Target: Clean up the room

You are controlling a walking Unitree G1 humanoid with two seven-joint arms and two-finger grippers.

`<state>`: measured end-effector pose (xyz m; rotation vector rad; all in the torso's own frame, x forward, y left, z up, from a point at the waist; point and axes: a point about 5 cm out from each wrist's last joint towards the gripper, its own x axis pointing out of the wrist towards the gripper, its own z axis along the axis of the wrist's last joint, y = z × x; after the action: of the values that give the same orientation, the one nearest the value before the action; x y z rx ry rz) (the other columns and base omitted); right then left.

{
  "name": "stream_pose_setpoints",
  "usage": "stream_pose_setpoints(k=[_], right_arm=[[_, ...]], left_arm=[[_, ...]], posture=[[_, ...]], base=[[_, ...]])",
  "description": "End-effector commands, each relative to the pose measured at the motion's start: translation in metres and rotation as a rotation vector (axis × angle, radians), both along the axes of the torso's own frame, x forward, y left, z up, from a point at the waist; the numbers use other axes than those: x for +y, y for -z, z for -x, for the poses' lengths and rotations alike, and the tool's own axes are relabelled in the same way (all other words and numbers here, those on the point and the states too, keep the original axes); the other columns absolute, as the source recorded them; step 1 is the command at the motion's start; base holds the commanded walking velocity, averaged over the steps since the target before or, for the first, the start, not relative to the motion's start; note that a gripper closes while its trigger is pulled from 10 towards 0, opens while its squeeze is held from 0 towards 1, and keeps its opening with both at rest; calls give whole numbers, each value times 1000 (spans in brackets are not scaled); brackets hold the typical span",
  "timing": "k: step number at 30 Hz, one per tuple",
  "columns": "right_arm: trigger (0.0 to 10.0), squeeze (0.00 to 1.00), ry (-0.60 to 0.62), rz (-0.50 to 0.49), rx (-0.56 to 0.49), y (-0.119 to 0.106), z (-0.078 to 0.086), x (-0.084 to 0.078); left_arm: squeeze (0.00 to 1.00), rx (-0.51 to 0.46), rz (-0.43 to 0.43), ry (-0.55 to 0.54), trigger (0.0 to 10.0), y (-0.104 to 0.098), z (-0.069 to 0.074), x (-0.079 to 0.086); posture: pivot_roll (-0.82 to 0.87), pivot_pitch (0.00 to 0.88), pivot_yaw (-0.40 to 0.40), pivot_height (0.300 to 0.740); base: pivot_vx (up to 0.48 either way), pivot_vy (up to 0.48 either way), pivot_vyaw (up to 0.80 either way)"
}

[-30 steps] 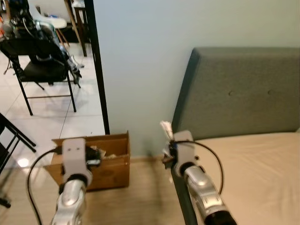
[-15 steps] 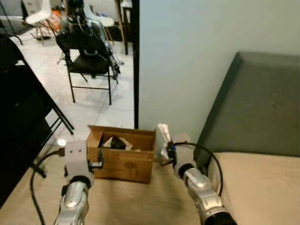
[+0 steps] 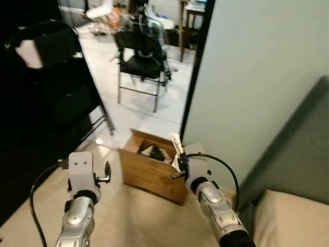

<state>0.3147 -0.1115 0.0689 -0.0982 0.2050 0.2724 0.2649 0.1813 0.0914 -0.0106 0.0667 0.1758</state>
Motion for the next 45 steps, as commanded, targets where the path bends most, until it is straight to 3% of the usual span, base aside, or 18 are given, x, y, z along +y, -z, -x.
stream_pose_setpoints(k=[1, 10, 45], right_arm=[[10000, 0, 55, -17, 21, 5, 1, -8], [10000, 0, 86, -18, 22, 6, 1, -10], [10000, 0, 120, -28, 43, 12, 6, -13]], left_arm=[[0, 14, 5, 24, 10000, 2, -1, -5], [0, -15, 6, 67, 10000, -3, -7, -9], [0, -4, 23, 94, 10000, -3, -10, -9]], posture=[[1, 69, -67, 740], [0, 69, -57, 740], [-14, 81, -15, 740]], base=[[0, 0, 0], [95, 0, 0], [379, 0, 0]])
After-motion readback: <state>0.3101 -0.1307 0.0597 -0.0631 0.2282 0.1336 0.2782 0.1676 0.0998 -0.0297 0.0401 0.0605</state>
